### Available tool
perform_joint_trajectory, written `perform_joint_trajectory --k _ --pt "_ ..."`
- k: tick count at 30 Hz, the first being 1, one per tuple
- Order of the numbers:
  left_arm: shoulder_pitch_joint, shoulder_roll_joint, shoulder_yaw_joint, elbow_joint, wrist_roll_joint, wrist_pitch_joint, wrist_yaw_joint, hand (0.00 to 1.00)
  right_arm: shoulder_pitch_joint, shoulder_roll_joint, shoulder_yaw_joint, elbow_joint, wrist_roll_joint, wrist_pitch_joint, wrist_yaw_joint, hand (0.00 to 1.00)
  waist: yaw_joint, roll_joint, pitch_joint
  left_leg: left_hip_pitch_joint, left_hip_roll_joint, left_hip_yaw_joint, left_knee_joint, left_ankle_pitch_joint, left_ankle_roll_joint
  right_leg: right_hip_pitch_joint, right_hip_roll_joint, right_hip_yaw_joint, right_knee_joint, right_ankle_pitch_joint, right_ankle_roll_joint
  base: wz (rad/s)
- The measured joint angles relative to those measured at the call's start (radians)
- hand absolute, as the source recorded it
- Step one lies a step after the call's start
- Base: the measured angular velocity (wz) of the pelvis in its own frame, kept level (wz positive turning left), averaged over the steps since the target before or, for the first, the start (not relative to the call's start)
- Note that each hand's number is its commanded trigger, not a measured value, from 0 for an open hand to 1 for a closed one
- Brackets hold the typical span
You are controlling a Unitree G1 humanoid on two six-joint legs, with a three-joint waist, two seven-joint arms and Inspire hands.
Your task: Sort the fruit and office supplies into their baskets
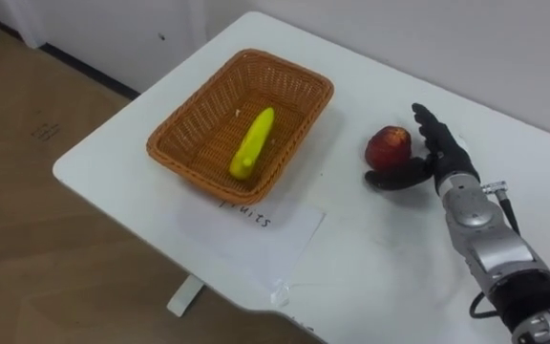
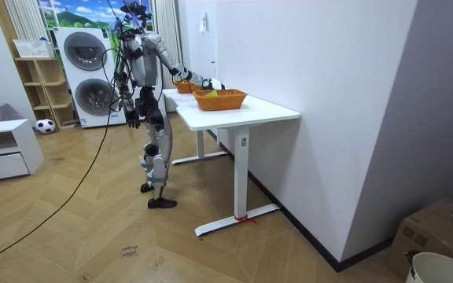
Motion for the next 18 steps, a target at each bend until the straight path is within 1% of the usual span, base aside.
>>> perform_joint_trajectory --k 4,8,14,18 --pt "-0.012 0.003 -0.009 -0.001 -0.012 -0.004 0.0 0.0 -0.005 0.0 0.0 0.001 -0.002 -0.001 0.0 0.0 0.0 0.002 -0.0007 -0.005 0.0 0.0 -0.001 0.0 0.0 -0.006 0.001 0.002 0.0 0.0 0.0 0.0" --pt "-0.013 0.005 -0.012 0.0 -0.013 -0.003 0.0 0.0 -0.008 -0.002 0.0 0.015 -0.004 -0.023 0.0 0.0 0.0 0.003 -0.0006 -0.012 0.0 0.001 0.004 0.0 0.0 -0.014 0.001 0.002 0.0 0.0 0.0 0.0" --pt "-0.013 0.005 -0.012 0.0 -0.012 -0.003 -0.003 0.0 -0.008 -0.004 0.0 0.017 -0.006 -0.025 0.005 0.0 -0.001 0.005 -0.0001 -0.013 0.0 0.0 0.004 0.0 0.0 -0.015 0.001 0.002 0.0 0.0 0.0 0.0" --pt "-0.013 0.005 -0.012 0.0 -0.011 -0.003 -0.005 0.0 -0.009 -0.004 -0.001 0.021 -0.04 -0.025 0.006 0.0 0.001 0.005 -0.0006 -0.014 0.0 -0.001 0.002 0.0 0.0 -0.015 0.001 0.002 0.0 0.0 0.0 0.0"
